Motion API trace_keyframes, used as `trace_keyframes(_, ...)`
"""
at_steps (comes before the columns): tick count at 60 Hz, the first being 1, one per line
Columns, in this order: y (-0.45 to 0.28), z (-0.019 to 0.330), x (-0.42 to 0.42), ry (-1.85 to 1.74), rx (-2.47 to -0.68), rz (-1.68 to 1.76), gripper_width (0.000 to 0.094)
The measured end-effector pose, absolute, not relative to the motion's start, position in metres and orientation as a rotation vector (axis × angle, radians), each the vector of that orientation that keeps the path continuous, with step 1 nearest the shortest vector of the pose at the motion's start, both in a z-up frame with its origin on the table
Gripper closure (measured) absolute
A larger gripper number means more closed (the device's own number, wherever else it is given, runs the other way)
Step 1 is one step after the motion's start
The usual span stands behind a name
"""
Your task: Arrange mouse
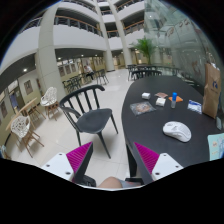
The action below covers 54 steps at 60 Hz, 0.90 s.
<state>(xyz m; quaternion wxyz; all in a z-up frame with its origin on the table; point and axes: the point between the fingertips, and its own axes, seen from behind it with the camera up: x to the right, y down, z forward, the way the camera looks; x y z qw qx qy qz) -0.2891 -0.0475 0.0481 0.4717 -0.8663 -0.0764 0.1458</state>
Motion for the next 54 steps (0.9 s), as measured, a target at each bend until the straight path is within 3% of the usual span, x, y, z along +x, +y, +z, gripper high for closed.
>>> trace_keyframes(15,-0.049,0.041,-0.23,-0.125,-2.125,0.258,0.0098)
trace_keyframes(35,-0.021,0.008,-0.071,0.033,-2.185,-0.019,0.0102)
trace_keyframes(54,0.046,-0.017,-0.052,-0.024,-2.232,0.007,0.0083)
